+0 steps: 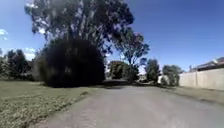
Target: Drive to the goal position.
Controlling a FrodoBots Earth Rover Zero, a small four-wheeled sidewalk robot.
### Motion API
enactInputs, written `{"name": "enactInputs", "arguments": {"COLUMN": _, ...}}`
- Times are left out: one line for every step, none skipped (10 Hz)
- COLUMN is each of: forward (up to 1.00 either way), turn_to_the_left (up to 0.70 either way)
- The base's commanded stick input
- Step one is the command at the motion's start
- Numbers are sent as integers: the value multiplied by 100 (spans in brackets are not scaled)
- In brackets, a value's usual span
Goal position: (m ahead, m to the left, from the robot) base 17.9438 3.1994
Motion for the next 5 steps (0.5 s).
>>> {"name": "enactInputs", "arguments": {"forward": 100, "turn_to_the_left": 0}}
{"name": "enactInputs", "arguments": {"forward": 100, "turn_to_the_left": 0}}
{"name": "enactInputs", "arguments": {"forward": 100, "turn_to_the_left": 0}}
{"name": "enactInputs", "arguments": {"forward": 100, "turn_to_the_left": 0}}
{"name": "enactInputs", "arguments": {"forward": 100, "turn_to_the_left": 0}}
